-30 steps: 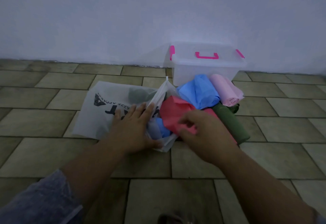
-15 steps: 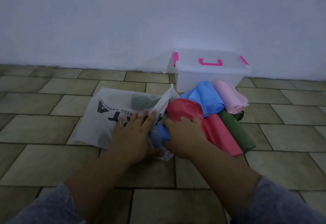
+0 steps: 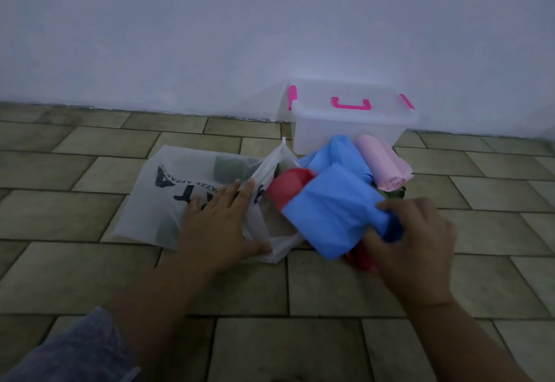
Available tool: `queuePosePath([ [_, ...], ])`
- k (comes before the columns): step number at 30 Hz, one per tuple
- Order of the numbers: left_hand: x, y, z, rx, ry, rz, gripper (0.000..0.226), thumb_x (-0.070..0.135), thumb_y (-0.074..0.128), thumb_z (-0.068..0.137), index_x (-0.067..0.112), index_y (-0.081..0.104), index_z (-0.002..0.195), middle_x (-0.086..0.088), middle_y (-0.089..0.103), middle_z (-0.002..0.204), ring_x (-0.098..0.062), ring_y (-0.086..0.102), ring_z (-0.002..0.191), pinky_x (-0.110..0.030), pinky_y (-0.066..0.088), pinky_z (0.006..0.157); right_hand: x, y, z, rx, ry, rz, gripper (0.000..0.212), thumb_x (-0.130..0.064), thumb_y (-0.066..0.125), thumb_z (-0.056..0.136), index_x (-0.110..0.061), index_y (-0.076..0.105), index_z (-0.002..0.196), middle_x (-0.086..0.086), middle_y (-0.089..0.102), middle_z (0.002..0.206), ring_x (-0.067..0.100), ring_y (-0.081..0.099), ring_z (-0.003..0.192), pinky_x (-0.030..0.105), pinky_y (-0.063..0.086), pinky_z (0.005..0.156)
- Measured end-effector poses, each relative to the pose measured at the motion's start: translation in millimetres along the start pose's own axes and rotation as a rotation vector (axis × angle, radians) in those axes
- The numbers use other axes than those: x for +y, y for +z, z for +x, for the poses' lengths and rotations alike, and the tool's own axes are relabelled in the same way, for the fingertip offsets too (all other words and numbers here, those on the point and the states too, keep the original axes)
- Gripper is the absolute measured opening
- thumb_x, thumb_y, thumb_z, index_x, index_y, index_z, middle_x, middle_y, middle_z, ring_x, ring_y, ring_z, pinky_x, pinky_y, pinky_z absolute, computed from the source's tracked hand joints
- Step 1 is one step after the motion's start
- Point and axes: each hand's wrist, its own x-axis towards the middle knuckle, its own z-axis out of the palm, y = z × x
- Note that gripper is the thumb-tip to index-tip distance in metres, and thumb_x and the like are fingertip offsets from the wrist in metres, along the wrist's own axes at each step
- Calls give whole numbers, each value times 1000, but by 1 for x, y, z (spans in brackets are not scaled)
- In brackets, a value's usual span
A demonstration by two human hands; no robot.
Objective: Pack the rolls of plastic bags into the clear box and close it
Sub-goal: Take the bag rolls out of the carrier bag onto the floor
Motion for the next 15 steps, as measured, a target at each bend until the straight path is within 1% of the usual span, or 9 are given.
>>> queuePosePath([
  [2,0,2,1,2,-6,2,118,97,24,49,41,-25,141,9,0,159,-15,9,145,-53,10,112,1,12,-19,-114,-31,-145,34,-27,79,55,-20,65,85,4,52,76,29,55,69,39,35,72],
  [5,0,2,0,0,-14,15,117,98,21,51,39,-22,142,9,3,159,-15,11,144,-53,12,111,-4,27,-33,-285,-89,-289,35,-30,80,54,-22,62,83,2,50,73,27,54,64,36,29,68],
  [8,2,0,-4,-40,-22,40,118,100,17,50,38,-22,143,8,1,159,-16,11,144,-52,10,112,-11,31,-29,-453,-80,-402,38,-50,69,62,-29,58,91,-2,51,80,23,53,71,35,26,69],
  [10,3,-7,-3,-74,-10,0,119,99,19,49,38,-17,144,8,3,159,-17,13,144,-52,9,112,-16,30,-20,-465,-71,-428,44,-65,55,63,-34,55,95,-5,50,85,20,51,78,36,27,71],
  [11,1,-14,-1,-62,-16,-76,117,97,24,50,37,-9,146,6,10,158,-18,18,143,-53,11,112,-20,31,-16,-439,-72,-397,48,-68,50,63,-35,55,98,-4,52,88,20,52,81,37,30,73],
  [12,-2,-23,3,-11,-34,-162,113,94,29,54,35,1,147,3,19,157,-21,24,140,-54,16,112,-27,32,-14,-411,-80,-340,53,-70,48,65,-35,56,103,-2,56,95,22,55,86,39,34,75],
  [13,-6,-32,8,90,-61,-222,105,88,33,61,30,13,146,-1,29,152,-25,32,136,-56,23,109,-34,33,-13,-409,-99,-289,58,-72,44,68,-36,55,112,1,59,108,24,57,98,42,39,81],
  [14,-15,-41,15,219,-111,-225,94,82,38,69,26,23,143,-6,39,146,-29,40,130,-57,30,104,-40,36,-14,-456,-118,-251,64,-75,39,73,-39,48,125,4,55,127,27,53,115,47,38,92],
  [15,-27,-49,23,327,-207,-175,85,74,42,75,21,29,139,-10,45,141,-33,46,124,-57,36,98,-44,41,-17,-525,-140,-227,70,-78,31,76,-44,34,136,5,40,146,29,39,132,52,29,104],
])
